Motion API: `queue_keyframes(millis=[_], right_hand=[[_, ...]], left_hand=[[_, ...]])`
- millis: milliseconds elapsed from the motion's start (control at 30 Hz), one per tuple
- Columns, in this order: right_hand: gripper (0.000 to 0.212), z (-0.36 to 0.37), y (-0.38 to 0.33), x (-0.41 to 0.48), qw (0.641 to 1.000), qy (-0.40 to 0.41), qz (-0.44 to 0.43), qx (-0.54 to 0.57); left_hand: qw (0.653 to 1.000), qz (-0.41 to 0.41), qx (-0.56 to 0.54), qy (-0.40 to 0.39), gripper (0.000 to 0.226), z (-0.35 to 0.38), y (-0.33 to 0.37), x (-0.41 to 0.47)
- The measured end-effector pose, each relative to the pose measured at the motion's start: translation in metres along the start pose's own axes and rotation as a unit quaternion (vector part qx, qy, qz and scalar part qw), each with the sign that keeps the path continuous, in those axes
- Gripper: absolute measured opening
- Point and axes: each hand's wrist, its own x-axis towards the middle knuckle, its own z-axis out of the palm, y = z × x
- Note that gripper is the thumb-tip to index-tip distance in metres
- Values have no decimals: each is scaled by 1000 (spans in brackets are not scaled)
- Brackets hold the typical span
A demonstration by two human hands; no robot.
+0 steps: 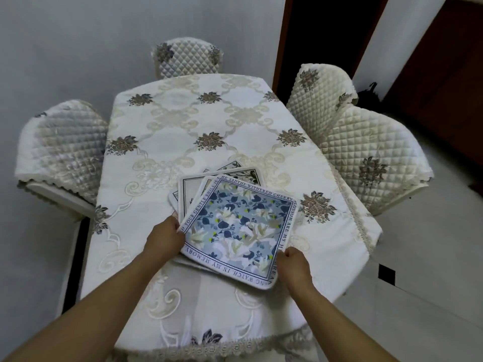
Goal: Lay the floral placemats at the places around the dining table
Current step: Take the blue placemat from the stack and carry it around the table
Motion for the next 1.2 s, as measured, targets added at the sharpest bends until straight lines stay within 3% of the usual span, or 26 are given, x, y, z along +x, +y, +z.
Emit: queue_keyframes(millis=[200, 433, 800, 1200], right_hand=[[23, -21, -8, -22, 980, 85, -99, -150], [22, -73, -25, -78, 952, 135, -164, -221], [22, -198, -31, -177, 935, 230, -179, -202], [22, -358, 44, -203, 939, 256, -165, -160]], left_hand=[[993, -32, -63, -91, 12, -8, -11, -41], [994, 77, -76, -22, 19, -44, -8, -126], [956, 198, -215, -9, 22, -94, 44, -267], [940, 287, -181, 26, 28, -57, 177, -362]])
